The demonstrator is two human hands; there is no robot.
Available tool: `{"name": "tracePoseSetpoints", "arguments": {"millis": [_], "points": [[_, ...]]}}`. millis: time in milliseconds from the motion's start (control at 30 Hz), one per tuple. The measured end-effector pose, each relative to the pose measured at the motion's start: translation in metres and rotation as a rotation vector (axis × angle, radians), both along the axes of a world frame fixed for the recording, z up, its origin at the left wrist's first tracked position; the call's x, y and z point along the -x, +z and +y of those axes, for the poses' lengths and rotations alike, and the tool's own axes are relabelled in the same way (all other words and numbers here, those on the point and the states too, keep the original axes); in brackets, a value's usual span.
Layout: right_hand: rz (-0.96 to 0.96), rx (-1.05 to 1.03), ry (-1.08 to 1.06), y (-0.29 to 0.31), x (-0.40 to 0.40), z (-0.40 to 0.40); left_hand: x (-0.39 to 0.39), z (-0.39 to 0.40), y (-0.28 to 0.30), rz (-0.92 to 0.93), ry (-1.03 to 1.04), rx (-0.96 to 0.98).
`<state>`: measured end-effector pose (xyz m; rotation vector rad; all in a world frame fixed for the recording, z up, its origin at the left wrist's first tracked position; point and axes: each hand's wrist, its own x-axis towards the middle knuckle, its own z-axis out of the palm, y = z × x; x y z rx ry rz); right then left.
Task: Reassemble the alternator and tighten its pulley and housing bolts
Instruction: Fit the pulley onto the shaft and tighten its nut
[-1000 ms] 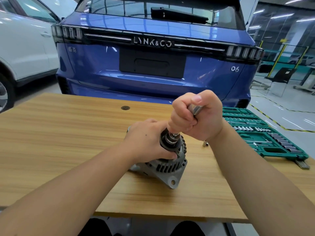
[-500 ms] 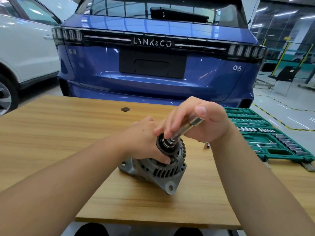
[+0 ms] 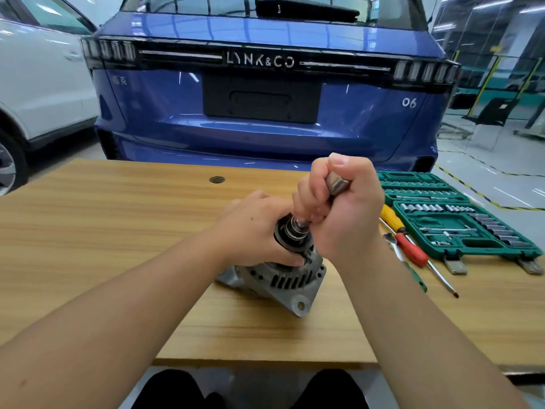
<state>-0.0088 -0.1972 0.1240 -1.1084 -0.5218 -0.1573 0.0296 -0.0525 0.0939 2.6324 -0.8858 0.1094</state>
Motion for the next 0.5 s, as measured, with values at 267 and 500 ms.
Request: {"name": "tracePoseSetpoints", "arguments": {"millis": [267, 500], "points": [[-0.008, -0.094, -0.363, -0.007, 0.006, 0.021, -0.003, 0.003, -0.006, -0.038, -0.024, 0.055], [0.007, -0.081, -0.363, -0.005, 0.009, 0.020, -0.002, 0.001, -0.007, -0.030, -0.003, 0.048]]}}
